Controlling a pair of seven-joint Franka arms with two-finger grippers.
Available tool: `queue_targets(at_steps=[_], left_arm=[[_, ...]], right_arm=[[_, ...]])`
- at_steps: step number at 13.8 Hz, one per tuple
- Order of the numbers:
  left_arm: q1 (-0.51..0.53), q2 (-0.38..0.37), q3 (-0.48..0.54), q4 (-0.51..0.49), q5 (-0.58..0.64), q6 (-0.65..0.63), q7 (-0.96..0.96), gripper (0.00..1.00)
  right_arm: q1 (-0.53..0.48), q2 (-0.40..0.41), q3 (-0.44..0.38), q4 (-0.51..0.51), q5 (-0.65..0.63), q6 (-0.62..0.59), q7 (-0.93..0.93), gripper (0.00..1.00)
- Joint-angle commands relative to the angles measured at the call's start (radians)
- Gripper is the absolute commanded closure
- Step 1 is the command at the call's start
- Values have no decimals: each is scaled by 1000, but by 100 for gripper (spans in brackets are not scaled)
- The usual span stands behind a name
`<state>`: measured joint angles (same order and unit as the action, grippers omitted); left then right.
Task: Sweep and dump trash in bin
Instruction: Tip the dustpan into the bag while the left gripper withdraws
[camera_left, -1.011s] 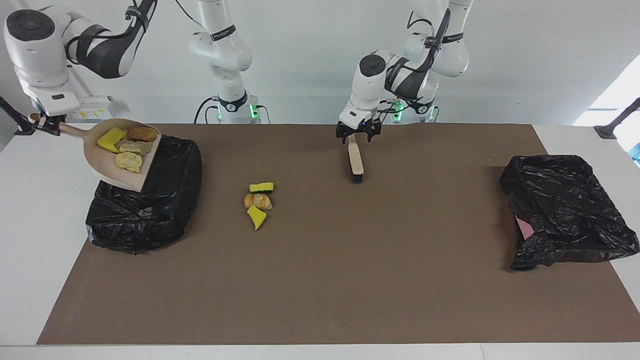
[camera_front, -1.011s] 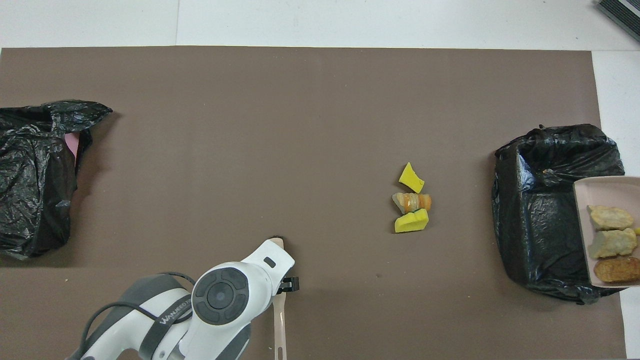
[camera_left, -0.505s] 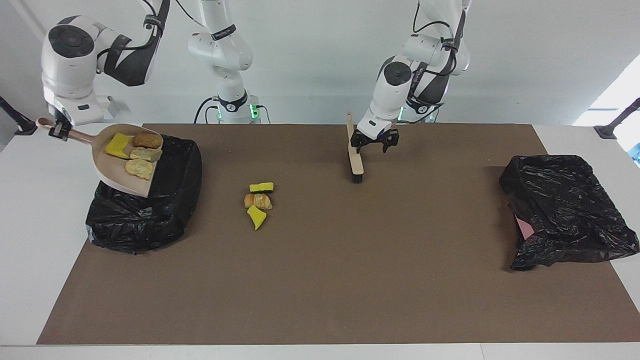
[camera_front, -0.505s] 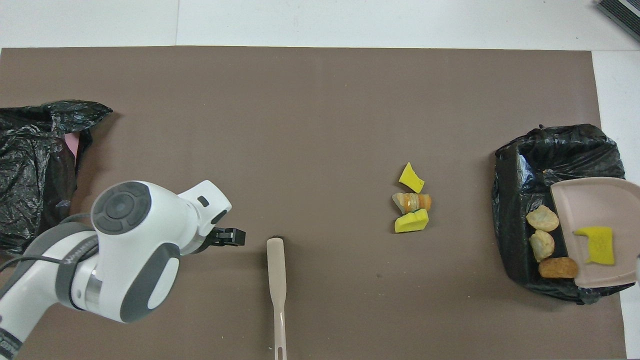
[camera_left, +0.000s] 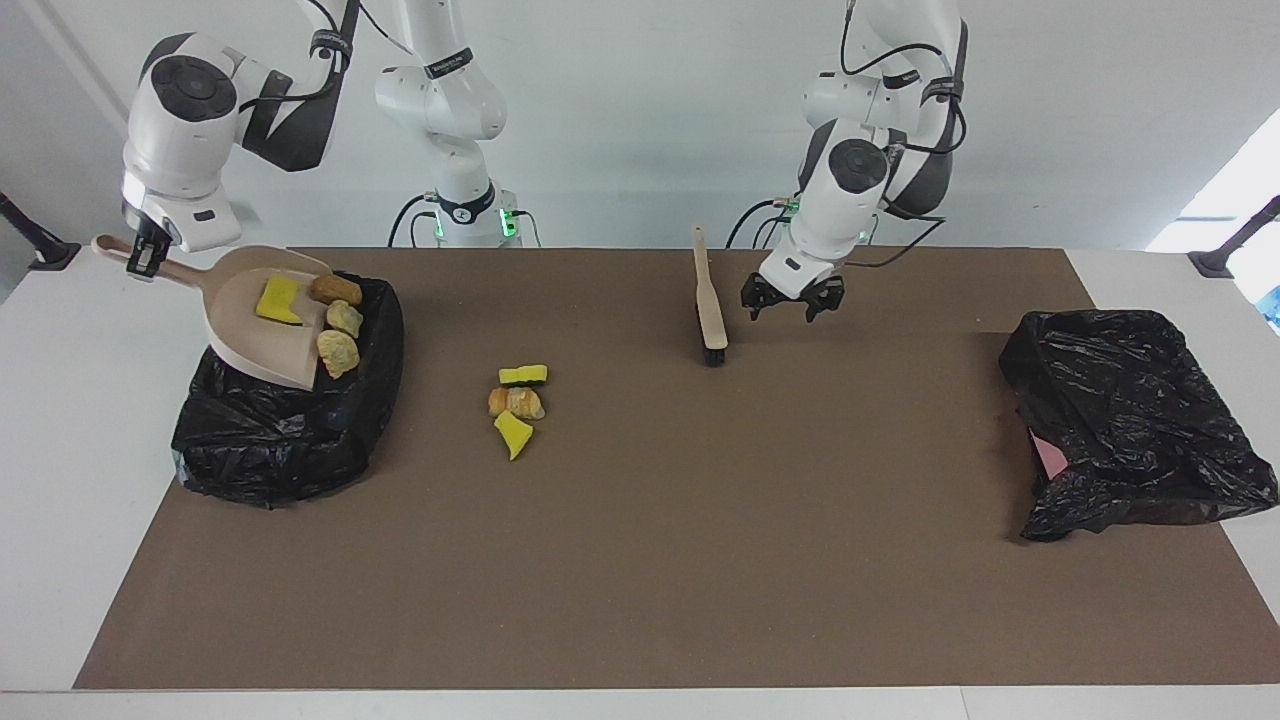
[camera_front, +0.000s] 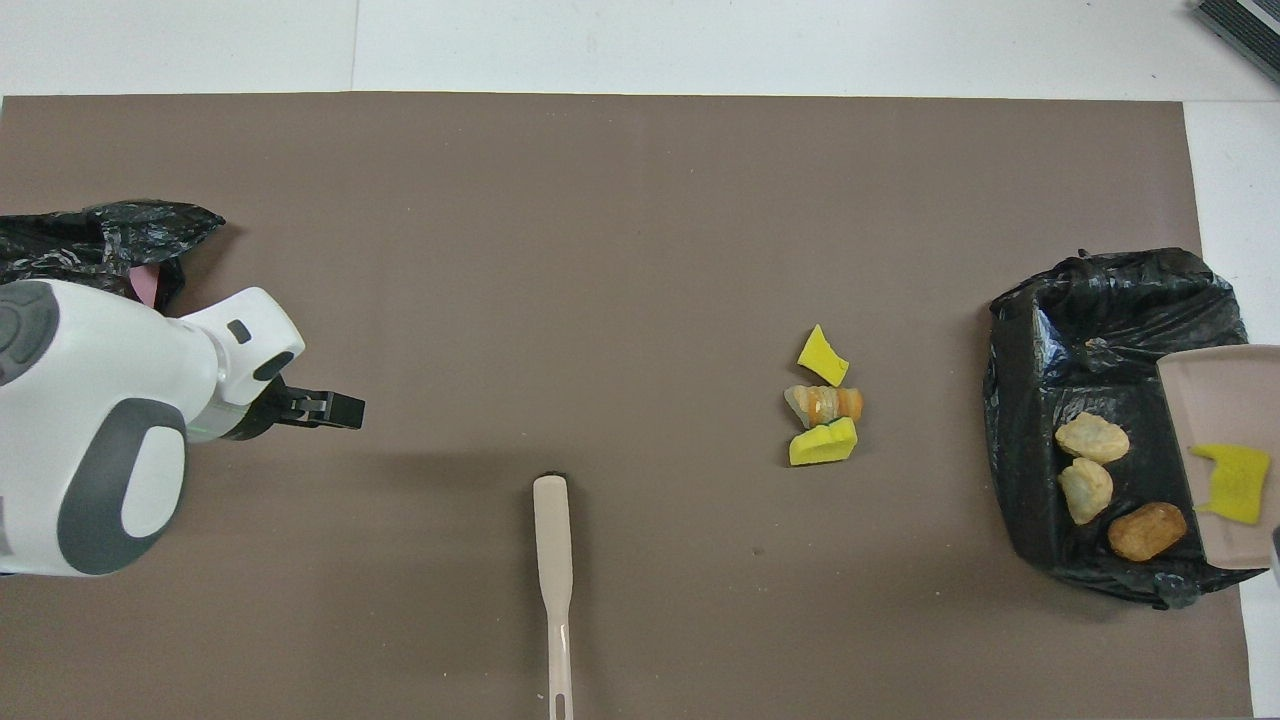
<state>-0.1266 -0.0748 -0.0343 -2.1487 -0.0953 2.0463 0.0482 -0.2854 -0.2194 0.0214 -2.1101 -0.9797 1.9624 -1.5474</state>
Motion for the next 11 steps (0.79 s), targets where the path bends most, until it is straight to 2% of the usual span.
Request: queue_targets(at_steps=[1,3,6,8,11], left_arm=[[85,71,-10,137,51,-46,94,0],[134,110,-10,220,51,-74,107,0],[162,124,-9,279,51,-95,99,0],[163,124,-7,334,52,-159,91,0],[165,116,-4,406,78,-286,27,0]], right_arm=[[66,-61,3,-33,-63,-60,26,100],[94,-101,3,-89,-76,-48,68,100],[127,-124,5,-134,-160,-17,98,100],[179,-155,5,-180,-244,-20,154,100],[207,-156,11,-179,-289,-39,153,100]])
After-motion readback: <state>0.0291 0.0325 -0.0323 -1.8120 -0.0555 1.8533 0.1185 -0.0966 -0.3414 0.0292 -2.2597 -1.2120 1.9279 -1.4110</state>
